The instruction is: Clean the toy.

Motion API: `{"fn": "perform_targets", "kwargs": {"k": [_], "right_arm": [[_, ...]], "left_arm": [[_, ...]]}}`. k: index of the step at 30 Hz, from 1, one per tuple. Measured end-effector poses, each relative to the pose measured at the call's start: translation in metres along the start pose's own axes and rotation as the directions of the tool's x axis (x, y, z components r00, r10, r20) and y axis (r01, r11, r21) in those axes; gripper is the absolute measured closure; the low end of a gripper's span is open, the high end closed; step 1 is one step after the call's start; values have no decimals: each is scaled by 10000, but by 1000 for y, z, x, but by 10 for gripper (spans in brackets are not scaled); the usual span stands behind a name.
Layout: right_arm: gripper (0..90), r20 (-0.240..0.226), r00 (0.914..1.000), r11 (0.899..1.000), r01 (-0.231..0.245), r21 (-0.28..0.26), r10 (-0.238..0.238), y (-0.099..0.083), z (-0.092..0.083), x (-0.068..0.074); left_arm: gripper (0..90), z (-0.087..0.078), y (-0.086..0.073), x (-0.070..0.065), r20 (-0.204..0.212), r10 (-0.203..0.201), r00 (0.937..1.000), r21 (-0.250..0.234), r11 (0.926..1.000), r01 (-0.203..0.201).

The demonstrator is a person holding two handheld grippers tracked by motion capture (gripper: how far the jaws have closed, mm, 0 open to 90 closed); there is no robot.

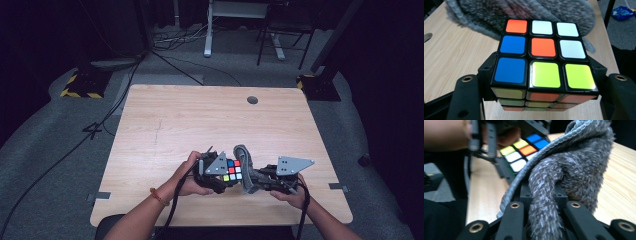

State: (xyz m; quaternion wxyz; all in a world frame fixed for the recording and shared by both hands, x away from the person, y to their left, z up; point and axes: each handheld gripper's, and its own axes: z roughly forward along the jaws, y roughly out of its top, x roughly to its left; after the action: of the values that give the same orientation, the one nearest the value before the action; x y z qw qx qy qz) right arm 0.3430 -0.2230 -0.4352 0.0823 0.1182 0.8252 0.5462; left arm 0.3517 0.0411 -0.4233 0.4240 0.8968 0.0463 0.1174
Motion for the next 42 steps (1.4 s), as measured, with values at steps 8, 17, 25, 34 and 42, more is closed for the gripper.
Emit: {"fn": "perform_targets", "kwargs": {"k": [8,17,25,34,42], "right_arm": [[770,305,9995,9921,-155,1246,118,-10,16,-2],[769,26,9999,9957,159,911,-163,-6,12,5],[770,360,9980,9980,502,393,-516,2,3,7],[771,212,9975,9973,662,323,-669,3,5,10],[771,53,9962,9957,866,333,-868,7,12,15]], "left_arm": [[330,-4,3,-2,-158,-8,9999,-354,9994,3],[331,-4,-3,4,-313,-255,9992,-243,9994,248],[330,0,-2,1,-245,-208,9995,-72,9998,206],[329,10,-5,-1,-93,-39,9999,482,9988,44],[329,25,-6,-7,-115,278,9995,1288,9913,-261]]}}
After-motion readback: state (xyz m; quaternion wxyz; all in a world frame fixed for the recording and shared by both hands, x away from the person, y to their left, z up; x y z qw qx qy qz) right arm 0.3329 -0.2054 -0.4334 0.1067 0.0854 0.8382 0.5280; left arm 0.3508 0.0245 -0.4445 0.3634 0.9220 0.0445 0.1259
